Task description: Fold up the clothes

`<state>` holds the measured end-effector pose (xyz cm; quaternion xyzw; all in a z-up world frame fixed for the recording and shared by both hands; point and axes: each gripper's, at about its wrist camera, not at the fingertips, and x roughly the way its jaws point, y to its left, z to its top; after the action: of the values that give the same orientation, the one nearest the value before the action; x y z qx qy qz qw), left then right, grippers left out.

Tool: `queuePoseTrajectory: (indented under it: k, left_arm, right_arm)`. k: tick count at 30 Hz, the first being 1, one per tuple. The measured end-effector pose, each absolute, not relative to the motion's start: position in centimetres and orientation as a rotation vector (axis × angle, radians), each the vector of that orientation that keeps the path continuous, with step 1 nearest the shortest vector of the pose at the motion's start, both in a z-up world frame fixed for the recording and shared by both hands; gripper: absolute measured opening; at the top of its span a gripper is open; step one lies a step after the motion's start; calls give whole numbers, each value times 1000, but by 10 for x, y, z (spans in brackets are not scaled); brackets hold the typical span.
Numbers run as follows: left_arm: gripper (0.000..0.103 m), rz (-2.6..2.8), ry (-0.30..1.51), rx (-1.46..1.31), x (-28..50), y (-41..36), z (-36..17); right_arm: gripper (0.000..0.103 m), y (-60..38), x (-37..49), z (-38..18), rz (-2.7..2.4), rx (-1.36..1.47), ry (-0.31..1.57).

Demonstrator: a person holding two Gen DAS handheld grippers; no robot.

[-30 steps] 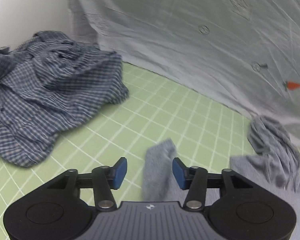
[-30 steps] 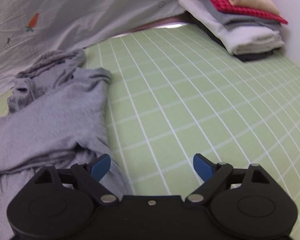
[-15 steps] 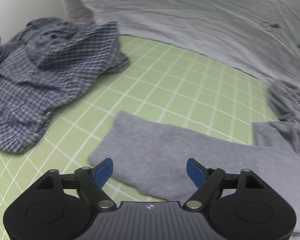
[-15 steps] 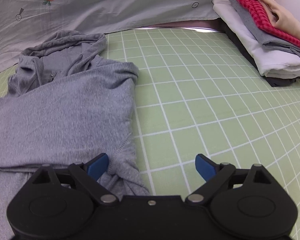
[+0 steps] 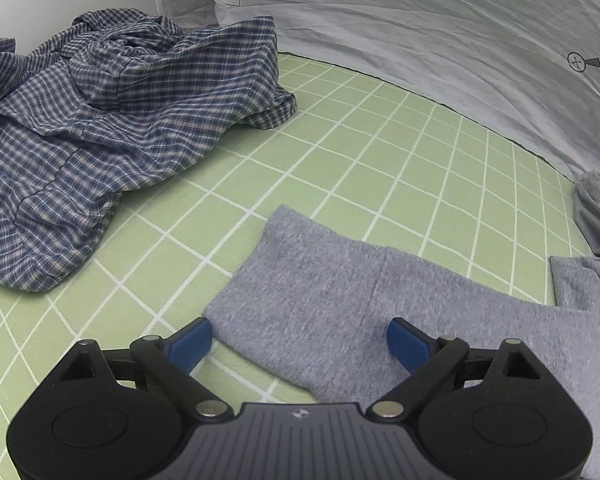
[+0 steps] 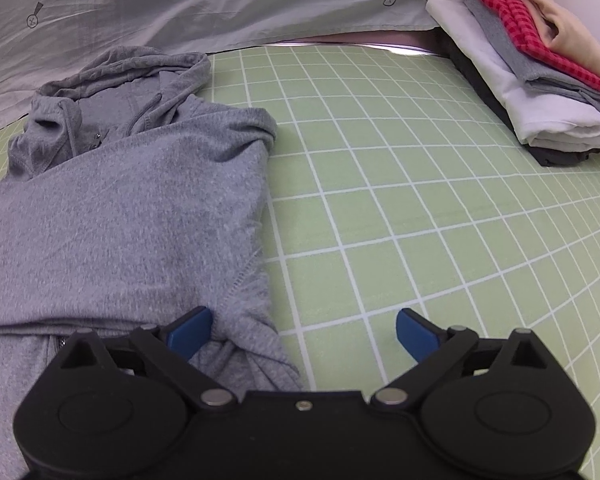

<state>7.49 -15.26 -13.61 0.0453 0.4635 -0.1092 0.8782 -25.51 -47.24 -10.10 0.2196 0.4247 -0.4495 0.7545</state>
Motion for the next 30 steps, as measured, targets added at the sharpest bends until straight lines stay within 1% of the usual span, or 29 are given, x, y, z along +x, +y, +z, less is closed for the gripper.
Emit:
queuePoseTrajectory:
  k: [1,2,3,4,5,6,13,20,22,23,24,25,26,27,30]
  left_arm:
    - [93,-237,960,88,74,-152,-136]
    - [84,-256,942,78,72,-151,-134]
    - [59,-281,931,68,71,-150,-132]
    - [49,-308,925,57,71,-149,-130]
    - [28,-335,935,25,73,-148,-128]
    - [13,-351,952,-13,76,-146,-126]
    - [12,-478,910,-80,58,-172,-90]
    - [12,-636,889,9,4,-228,-74]
    - [15,-681,882,37,-12,-245,-70]
    - [22,-703,878,51,-20,-253,-68]
    - [41,-725,874,65,-28,-261,-66]
    - [54,-747,871,79,-36,-269,-64]
    - [86,-769,867,93,-44,-277,-62]
    - [100,-792,863,107,-52,-285,-60]
    - [100,-810,868,146,-65,-300,-59]
  right_arm:
    - [100,-473,-256,-101,-982,486,924]
    - [100,-473,-256,-101,-983,491,922]
    - [100,-473,-257,-101,-983,495,920]
    - [100,-473,-258,-101,-984,497,918]
    - [100,-473,-258,-100,-985,497,916]
    - [100,-473,-258,-98,-988,495,911]
    - [100,-471,-263,-89,-1005,479,873]
    - [100,-472,-280,-86,-1043,513,829]
    - [100,-472,-285,-85,-1056,523,817]
    - [99,-473,-288,-85,-1066,528,814]
    - [99,-474,-291,-84,-1075,531,813]
    - [99,-474,-293,-84,-1083,529,812]
    - [99,-474,-295,-82,-1088,526,808]
    - [99,-474,-297,-81,-1091,523,803]
    - [99,-474,-298,-74,-1084,514,775]
